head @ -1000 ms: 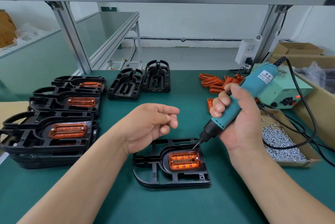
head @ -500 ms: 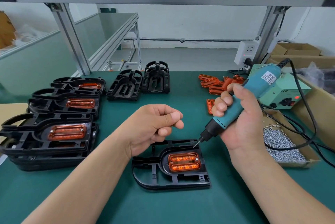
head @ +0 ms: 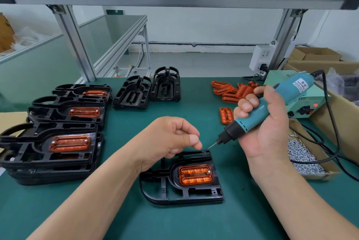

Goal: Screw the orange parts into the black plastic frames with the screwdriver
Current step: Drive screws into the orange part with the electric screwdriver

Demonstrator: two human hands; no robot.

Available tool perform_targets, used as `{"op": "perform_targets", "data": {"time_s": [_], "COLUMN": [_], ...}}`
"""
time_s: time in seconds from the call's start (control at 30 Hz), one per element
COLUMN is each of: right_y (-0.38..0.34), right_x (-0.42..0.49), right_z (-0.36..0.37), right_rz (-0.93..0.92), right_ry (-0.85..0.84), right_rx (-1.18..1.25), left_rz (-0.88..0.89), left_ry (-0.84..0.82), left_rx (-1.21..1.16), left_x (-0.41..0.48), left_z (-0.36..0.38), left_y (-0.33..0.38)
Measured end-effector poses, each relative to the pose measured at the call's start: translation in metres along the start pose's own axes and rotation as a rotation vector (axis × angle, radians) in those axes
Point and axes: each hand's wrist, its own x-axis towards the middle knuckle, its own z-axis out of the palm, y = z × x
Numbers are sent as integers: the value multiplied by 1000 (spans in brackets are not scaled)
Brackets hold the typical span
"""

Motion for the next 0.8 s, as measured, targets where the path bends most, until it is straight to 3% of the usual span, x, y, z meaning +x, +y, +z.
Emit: {"op": "perform_targets", "data": {"time_s": [0.8], "right_y": [0], "right_x": [-7], "right_z": [5], "right_rz": [-7], "right_ry": [14], "right_rx": [-12], "left_rz": [-40], "left_ry": [-44], "left_rx": [36], "left_x": [-5], "left_z": [17], "left_y": [5]}}
